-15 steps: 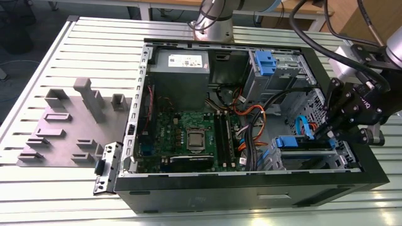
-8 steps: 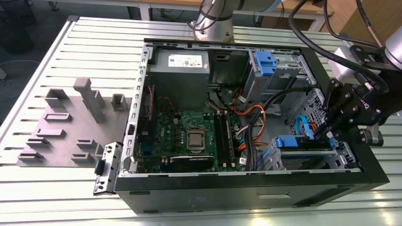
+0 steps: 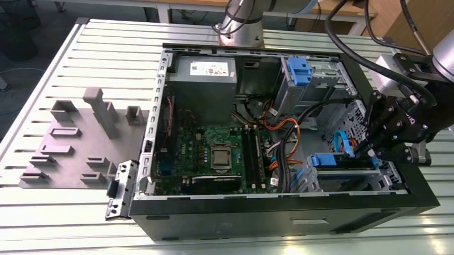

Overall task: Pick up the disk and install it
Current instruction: 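Insert the second disk wire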

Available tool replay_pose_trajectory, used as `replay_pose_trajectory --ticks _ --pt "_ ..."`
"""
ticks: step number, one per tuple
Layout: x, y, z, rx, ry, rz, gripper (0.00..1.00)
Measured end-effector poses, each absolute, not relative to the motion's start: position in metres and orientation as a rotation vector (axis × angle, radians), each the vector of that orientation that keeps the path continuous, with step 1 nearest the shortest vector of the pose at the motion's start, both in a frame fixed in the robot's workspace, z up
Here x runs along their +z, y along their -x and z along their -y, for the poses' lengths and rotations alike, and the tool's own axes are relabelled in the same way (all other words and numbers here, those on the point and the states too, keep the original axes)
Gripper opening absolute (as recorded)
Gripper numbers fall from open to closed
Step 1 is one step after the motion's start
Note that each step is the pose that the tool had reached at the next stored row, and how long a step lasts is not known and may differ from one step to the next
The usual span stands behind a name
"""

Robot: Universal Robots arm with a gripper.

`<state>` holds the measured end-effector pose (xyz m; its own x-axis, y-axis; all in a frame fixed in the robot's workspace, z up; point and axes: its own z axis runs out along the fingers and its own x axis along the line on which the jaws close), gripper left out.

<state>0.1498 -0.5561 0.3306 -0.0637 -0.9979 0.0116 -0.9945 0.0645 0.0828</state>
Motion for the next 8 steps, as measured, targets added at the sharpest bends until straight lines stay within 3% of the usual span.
replay_pose_trajectory --ticks 8 --pt "0.3288 -0.1498 0.5561 -0.081 -2.104 2.243 0.16"
